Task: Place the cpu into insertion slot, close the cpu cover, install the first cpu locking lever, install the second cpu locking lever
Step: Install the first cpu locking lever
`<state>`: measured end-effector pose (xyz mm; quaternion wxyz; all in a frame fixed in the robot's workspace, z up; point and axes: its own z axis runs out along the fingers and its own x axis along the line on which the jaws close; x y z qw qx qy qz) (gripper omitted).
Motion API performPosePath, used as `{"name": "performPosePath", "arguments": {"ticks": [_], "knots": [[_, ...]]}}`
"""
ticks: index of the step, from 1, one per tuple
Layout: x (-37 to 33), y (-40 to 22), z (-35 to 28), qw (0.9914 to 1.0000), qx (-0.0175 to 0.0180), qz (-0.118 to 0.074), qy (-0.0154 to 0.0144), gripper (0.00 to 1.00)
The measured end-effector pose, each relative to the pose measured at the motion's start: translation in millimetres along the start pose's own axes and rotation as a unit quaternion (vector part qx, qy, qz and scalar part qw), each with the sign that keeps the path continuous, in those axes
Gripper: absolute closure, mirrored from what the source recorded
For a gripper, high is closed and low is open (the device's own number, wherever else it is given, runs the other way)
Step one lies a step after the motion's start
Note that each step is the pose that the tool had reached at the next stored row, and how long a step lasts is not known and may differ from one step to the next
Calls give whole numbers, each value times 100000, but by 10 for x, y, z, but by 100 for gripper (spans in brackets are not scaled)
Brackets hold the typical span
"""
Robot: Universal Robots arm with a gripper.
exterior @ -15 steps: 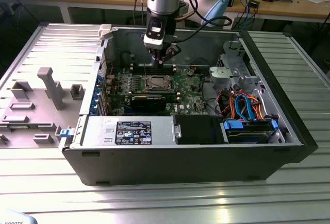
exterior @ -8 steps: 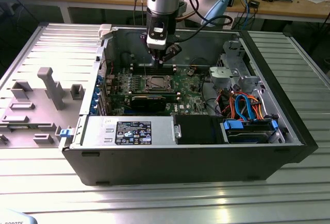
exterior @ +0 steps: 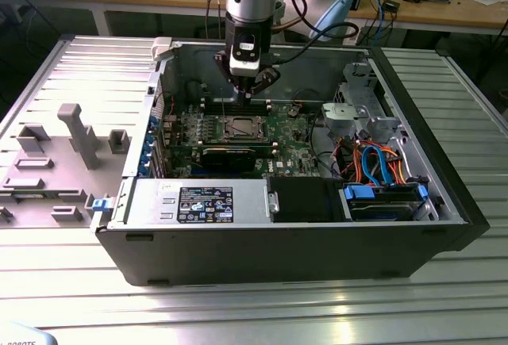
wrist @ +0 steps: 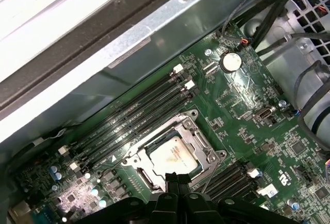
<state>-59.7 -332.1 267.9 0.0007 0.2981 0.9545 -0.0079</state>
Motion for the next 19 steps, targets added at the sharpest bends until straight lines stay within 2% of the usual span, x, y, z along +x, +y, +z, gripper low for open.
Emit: {"name": "performPosePath", "arguments": {"ticks": [15,19], "knots": [[31,-26,0,99955,-15,-2984,-45,89],[39,-32,0,99892,-26,-4643,-75,89]]}}
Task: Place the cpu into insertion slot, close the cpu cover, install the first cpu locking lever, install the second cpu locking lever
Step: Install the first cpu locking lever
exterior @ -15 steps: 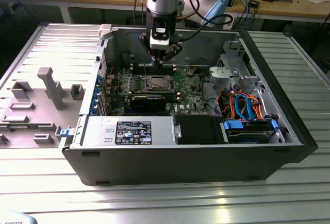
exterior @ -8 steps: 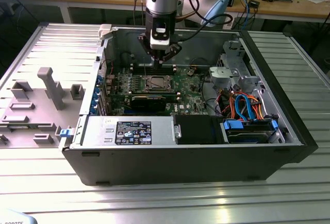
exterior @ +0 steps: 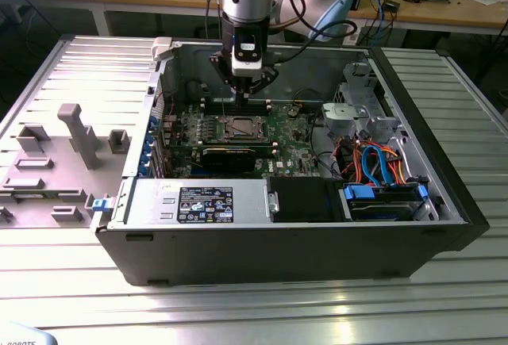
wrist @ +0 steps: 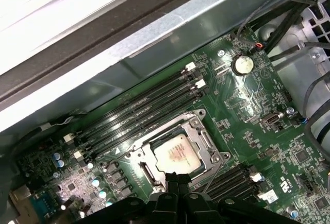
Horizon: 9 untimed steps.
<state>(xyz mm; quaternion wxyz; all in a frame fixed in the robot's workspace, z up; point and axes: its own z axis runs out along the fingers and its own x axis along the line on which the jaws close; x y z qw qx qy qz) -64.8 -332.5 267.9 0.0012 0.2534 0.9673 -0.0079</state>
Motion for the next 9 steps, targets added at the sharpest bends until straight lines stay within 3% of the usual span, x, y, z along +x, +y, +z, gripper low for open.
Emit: {"name": "performPosePath", "arguments": {"ticks": [4,6,9], "knots": [[1,-1,0,99972,-22,-2360,-38,89],[7,-4,0,99899,-59,-4495,-121,89],[27,-17,1,99887,-423,-4710,-480,89]]}}
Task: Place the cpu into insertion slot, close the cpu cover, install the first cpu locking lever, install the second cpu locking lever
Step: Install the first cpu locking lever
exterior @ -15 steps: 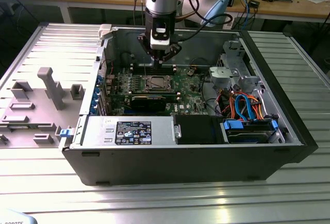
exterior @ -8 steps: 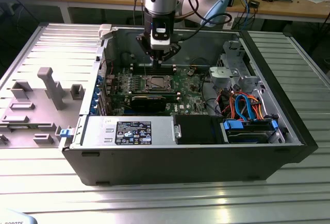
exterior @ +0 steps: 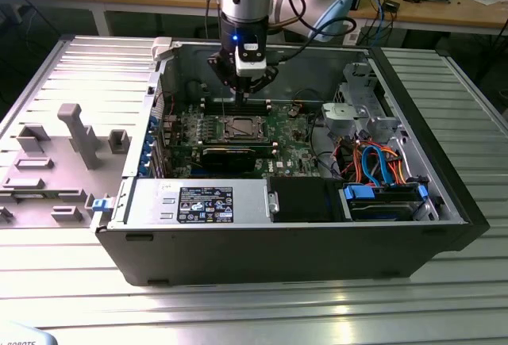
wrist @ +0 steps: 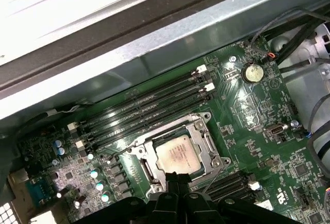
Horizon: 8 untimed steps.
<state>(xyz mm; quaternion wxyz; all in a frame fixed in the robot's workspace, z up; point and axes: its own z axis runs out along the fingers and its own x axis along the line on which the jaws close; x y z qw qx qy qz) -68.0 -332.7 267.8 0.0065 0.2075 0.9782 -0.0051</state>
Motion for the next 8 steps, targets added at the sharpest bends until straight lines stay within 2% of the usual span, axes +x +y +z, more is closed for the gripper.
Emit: {"name": "performPosePath", "arguments": {"ticks": [2,3,8], "knots": [[15,-13,0,99998,-496,-185,-253,89],[19,-23,1,99996,-604,-519,-292,89],[53,-56,1,99975,-685,-2095,-400,89]]}}
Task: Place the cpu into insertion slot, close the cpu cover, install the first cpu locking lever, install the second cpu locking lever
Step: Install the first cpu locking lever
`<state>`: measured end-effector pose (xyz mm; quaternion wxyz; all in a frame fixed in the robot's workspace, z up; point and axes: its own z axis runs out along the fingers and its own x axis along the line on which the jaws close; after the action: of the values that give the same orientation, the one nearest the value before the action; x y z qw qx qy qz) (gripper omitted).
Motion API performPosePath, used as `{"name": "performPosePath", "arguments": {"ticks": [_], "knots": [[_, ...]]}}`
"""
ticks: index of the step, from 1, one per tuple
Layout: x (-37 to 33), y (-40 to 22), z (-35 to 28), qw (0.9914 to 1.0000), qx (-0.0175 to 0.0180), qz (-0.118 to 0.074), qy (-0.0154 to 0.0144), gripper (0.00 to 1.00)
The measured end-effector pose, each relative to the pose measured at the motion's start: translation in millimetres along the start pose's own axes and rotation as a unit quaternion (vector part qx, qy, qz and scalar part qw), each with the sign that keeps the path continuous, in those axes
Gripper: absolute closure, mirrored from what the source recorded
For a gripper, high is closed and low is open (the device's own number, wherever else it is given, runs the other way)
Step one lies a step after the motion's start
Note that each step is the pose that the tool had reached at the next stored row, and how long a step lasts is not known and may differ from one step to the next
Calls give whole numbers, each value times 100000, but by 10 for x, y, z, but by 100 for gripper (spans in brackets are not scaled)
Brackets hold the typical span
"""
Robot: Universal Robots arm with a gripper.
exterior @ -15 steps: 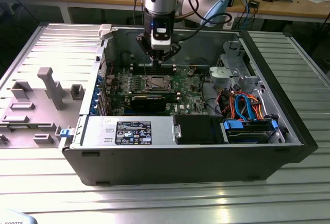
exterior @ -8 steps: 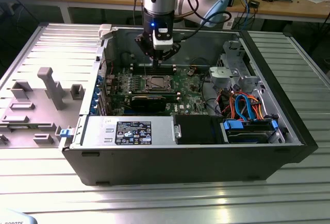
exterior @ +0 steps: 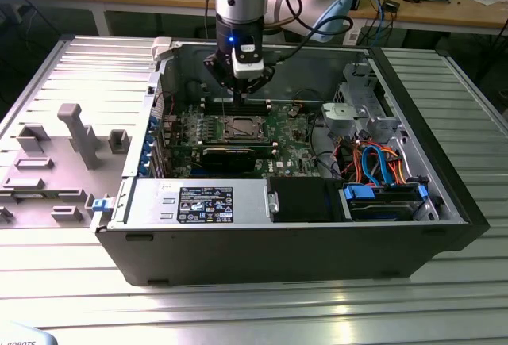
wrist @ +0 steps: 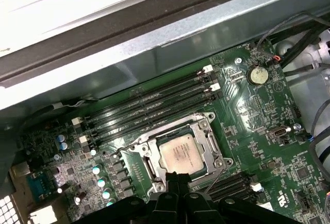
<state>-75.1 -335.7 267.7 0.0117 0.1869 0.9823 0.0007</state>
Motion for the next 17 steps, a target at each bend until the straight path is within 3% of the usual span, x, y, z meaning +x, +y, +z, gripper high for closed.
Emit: {"name": "performPosePath", "arguments": {"ticks": [5,17], "knots": [[24,-14,-1,99995,-30,-976,-22,89],[38,-21,-1,99992,-79,-1238,-2,89]]}}
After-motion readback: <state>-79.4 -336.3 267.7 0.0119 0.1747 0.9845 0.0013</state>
